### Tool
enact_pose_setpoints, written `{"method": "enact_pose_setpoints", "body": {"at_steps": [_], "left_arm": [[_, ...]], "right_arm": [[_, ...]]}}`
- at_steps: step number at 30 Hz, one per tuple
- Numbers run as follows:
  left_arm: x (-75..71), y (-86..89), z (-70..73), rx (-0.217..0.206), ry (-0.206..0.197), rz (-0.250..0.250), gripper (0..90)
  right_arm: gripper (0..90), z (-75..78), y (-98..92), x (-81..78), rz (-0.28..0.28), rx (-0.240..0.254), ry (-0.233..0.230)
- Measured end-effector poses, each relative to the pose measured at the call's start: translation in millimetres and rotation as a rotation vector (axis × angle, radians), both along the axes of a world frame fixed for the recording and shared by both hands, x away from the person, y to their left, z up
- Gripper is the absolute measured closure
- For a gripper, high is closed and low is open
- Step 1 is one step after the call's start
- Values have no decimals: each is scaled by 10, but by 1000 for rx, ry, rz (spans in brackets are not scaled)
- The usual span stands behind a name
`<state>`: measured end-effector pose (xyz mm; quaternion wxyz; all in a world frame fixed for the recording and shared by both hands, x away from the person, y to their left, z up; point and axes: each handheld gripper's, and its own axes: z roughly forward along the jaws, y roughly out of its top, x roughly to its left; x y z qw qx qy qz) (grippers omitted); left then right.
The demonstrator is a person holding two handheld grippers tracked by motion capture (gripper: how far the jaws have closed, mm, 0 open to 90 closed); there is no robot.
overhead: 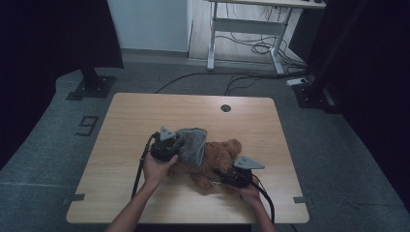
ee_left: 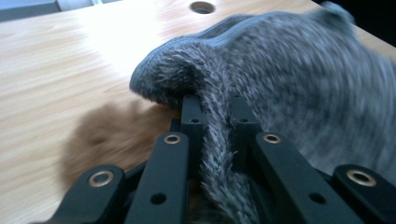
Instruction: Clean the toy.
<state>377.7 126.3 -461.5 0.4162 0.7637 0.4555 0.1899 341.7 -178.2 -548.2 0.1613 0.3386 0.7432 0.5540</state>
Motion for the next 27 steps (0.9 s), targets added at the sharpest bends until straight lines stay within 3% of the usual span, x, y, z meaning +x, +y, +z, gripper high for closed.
{"method": "enact_pose_setpoints", "body": {"at_steps": [4, 12, 18, 21, 23, 27], "left_arm": [[-13, 155, -35, -18, 4, 34, 803], [-82, 409, -103, -2, 14, 81, 805], [-125, 610, -389, 7, 107, 108, 805], [-124, 657, -525, -22, 147, 102, 805], [-116, 681, -491, -43, 147, 102, 805], [-101, 687, -190, -61, 81, 102, 803]], "right_arm": [[441, -1, 2, 3, 0, 2, 0], [440, -2, -2, 9, -2, 8, 4], [441, -4, -11, 19, -5, 17, 12], [441, -4, -14, 21, -6, 20, 15], [441, -3, -14, 21, -7, 20, 15], [443, -3, -14, 25, -12, 18, 8]]}}
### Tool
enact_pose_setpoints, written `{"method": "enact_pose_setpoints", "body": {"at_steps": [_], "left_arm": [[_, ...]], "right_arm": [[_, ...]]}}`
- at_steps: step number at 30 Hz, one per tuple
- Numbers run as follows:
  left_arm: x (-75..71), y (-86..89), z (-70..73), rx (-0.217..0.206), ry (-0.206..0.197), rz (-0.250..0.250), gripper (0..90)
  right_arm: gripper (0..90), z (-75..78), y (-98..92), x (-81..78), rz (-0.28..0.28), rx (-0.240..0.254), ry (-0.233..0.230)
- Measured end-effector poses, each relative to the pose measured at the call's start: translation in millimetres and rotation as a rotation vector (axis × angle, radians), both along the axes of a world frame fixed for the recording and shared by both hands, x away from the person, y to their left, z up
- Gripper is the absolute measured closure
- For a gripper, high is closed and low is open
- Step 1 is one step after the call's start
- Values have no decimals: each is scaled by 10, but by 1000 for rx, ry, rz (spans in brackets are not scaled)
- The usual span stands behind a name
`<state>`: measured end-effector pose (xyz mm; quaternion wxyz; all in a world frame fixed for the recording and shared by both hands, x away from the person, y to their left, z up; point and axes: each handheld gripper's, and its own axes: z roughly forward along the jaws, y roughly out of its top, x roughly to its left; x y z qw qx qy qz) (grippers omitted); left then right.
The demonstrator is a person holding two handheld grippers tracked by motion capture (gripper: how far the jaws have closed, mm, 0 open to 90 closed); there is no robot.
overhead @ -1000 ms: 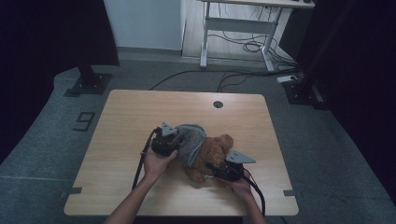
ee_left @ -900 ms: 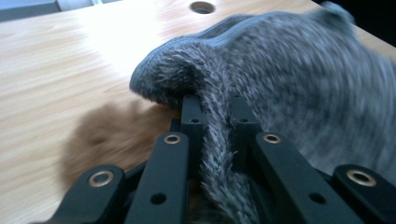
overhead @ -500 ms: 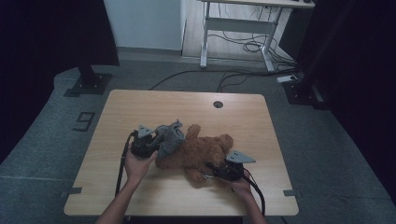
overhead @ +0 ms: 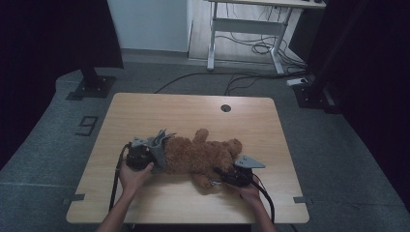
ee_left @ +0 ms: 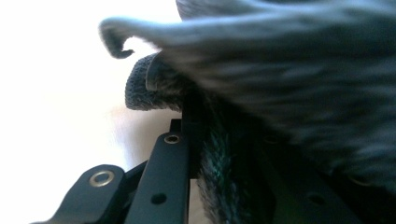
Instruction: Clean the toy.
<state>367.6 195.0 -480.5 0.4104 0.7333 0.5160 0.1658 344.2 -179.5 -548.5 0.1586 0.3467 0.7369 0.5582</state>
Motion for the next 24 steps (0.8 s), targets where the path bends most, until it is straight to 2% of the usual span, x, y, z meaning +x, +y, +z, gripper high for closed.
{"method": "enact_pose_setpoints", "body": {"at_steps": [1, 5, 7, 9, 12, 15, 17, 20, 24], "left_arm": [[4, -16, 118, -4, -28, -1, 803], [66, -145, 421, -24, -95, -16, 795], [136, -292, 519, -29, -110, -38, 794], [221, -467, 553, -23, -114, -62, 793], [373, -719, 491, 3, -89, -96, 792], [465, -824, 374, 13, -65, -94, 788], [494, -834, 290, 22, -64, -84, 783], [466, -817, 188, 32, -69, -74, 787], [319, -773, 79, -3, -105, -65, 800]], "right_arm": [[443, 1, 1, 1, -1, -3, -4], [450, 15, 18, 27, -27, -26, -19], [450, 21, 25, 49, -32, -35, -24], [451, 29, 28, 71, -41, -42, -26], [454, 28, 28, 110, -50, -54, -41], [456, 23, 21, 150, -56, -60, -56], [455, 30, 15, 173, -57, -77, -68], [435, 47, 24, 175, -52, -92, -75], [297, 94, 36, 148, -43, -119, -60]]}}
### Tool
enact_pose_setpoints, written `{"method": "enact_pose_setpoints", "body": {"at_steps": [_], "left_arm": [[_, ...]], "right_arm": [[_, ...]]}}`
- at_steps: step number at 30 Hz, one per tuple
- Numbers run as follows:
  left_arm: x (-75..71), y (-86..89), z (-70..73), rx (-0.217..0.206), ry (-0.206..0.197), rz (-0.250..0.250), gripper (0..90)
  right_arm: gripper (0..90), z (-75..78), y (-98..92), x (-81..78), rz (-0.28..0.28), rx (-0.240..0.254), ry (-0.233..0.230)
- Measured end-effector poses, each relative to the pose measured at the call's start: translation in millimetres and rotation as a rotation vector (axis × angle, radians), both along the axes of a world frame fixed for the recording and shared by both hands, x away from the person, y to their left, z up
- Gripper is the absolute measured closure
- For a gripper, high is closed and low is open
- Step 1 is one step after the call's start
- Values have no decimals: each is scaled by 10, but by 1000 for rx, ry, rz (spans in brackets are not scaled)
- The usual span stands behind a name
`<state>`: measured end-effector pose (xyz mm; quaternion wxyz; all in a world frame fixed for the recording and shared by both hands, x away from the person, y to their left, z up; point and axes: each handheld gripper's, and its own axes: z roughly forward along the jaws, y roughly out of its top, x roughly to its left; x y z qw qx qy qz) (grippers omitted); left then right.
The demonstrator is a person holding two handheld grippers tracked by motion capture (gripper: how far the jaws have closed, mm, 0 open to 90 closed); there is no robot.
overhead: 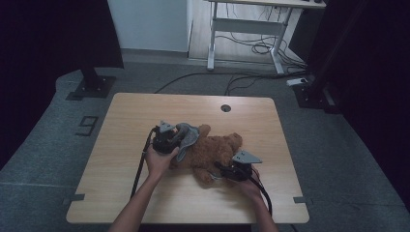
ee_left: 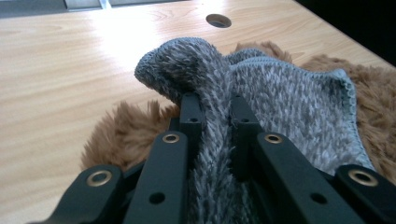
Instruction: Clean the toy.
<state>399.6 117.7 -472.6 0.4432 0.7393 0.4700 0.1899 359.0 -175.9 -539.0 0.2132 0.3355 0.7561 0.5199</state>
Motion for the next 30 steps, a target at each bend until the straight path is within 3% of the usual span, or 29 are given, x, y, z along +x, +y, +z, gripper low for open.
{"method": "enact_pose_setpoints", "body": {"at_steps": [4, 6, 8, 11, 15, 20, 22, 25, 30], "left_arm": [[-197, 17, -120, -16, -62, 1, 809], [-250, 44, -138, -37, -64, -2, 810], [-305, 76, -149, -66, -62, -9, 810], [-387, 72, -166, -58, -82, -18, 811], [-492, 93, -190, -81, -91, -25, 811], [-579, 128, -199, -95, -97, -40, 812], [-605, 136, -207, -99, -97, -47, 811], [-655, 141, -202, -96, -95, -65, 811], [-770, 169, -185, -102, -94, -87, 809]], "right_arm": [[181, 52, -7, -59, -4, -17, 22], [155, 99, -38, -99, 6, -5, 32], [148, 186, -111, -134, 13, 47, 36], [134, 371, -219, -132, -6, 124, 29], [124, 554, -179, 16, -17, 88, 56], [97, 551, -14, 208, -4, 41, 163], [138, 479, 43, 201, -3, 18, 194], [279, 353, 36, 127, 28, 39, 219], [456, 233, -7, -96, 69, 58, 145]]}}
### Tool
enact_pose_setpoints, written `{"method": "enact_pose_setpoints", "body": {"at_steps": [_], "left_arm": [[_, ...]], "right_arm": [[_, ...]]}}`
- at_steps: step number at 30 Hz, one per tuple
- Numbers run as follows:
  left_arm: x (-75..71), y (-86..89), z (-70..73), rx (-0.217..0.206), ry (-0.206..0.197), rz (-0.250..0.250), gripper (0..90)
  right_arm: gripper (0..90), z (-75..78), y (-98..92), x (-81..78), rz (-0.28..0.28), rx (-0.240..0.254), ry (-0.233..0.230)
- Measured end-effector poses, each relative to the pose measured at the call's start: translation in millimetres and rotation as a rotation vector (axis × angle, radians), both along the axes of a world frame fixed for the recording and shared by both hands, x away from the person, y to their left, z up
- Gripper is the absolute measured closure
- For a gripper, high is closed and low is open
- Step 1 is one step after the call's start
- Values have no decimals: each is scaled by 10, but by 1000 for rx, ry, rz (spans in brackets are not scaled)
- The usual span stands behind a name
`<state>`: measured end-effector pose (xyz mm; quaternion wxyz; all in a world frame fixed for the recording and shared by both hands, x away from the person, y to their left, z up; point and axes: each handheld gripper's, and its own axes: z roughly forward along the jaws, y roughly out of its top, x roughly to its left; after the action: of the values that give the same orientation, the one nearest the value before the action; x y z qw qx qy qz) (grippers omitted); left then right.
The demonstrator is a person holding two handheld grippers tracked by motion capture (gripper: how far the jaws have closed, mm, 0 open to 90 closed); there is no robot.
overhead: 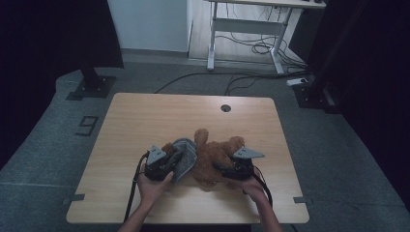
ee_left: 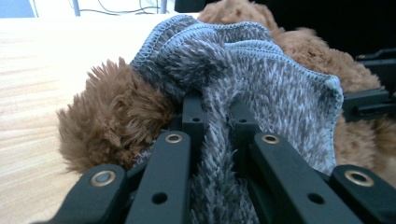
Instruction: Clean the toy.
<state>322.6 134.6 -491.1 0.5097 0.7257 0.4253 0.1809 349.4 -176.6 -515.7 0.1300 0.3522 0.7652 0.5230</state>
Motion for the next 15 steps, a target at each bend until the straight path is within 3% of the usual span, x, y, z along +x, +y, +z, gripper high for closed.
{"method": "enact_pose_setpoints", "body": {"at_steps": [6, 10, 12, 15], "left_arm": [[-43, 38, 180, -29, 26, -27, 800], [-17, -4, 375, -38, 13, -37, 800], [-5, -87, 495, -48, -4, -53, 800], [34, -349, 655, -34, -31, -99, 801]], "right_arm": [[518, -99, -13, -171, -9, 12, -85], [552, -123, -9, -206, -27, 10, -113], [553, -121, -2, -211, -28, 4, -118], [553, -120, 4, -210, -31, 5, -119]]}}
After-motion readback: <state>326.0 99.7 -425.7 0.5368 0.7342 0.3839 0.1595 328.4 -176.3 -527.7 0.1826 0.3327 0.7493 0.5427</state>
